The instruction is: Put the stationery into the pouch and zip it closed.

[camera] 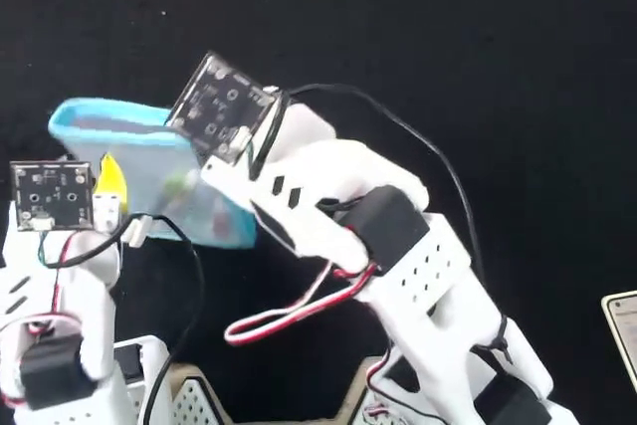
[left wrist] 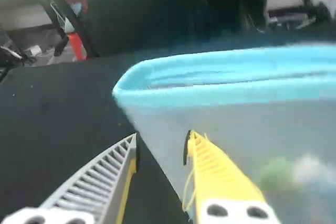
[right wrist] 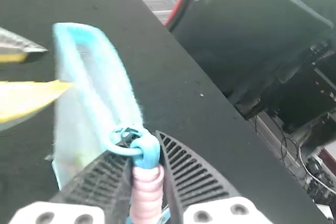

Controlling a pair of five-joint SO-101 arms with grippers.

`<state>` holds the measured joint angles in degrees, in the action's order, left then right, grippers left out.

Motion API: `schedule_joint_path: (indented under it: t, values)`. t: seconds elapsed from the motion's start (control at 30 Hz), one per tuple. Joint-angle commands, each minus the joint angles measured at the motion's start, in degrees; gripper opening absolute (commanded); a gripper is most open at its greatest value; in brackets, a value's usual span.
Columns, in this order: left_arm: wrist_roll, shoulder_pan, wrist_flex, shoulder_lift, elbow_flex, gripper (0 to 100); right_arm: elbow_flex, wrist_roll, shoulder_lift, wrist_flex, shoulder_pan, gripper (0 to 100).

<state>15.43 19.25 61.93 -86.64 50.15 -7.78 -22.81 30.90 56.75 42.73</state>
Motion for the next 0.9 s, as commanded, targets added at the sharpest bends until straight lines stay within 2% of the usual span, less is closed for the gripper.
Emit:
schedule_joint_path:
  t: [0.0, 0.07, 0.17, 0.4, 0.53, 0.73, 0.87]
  values:
    - [-3.3, 1.2, -10.8, -0.3, 3.8, 16, 2.2, -8.1, 1.7, 4.6, 4.7, 1.1]
    - [-5.7, 3.0, -14.2, -0.3, 5.3, 16, 1.8, -11.7, 2.7, 6.6, 6.7, 1.1]
    - [-9.8, 6.0, -17.9, 0.2, 6.3, 16, 1.7, -13.0, 4.4, 8.4, 8.7, 1.1]
    - [-12.5, 6.9, -14.5, -0.4, 5.9, 16, -0.4, -13.4, 7.5, 8.2, 9.3, 1.1]
    - [-14.3, 4.4, -18.4, 0.3, 8.1, 16, -0.8, -13.4, 9.6, 8.4, 10.6, 1.1]
    - [-16.3, -3.7, -33.2, 0.4, 14.2, 16, -2.7, -13.4, 10.6, 8.3, 11.0, 1.1]
    - [-16.3, -4.7, -31.2, -0.3, 14.7, 16, -3.6, -13.5, 10.6, 6.2, 11.0, 1.1]
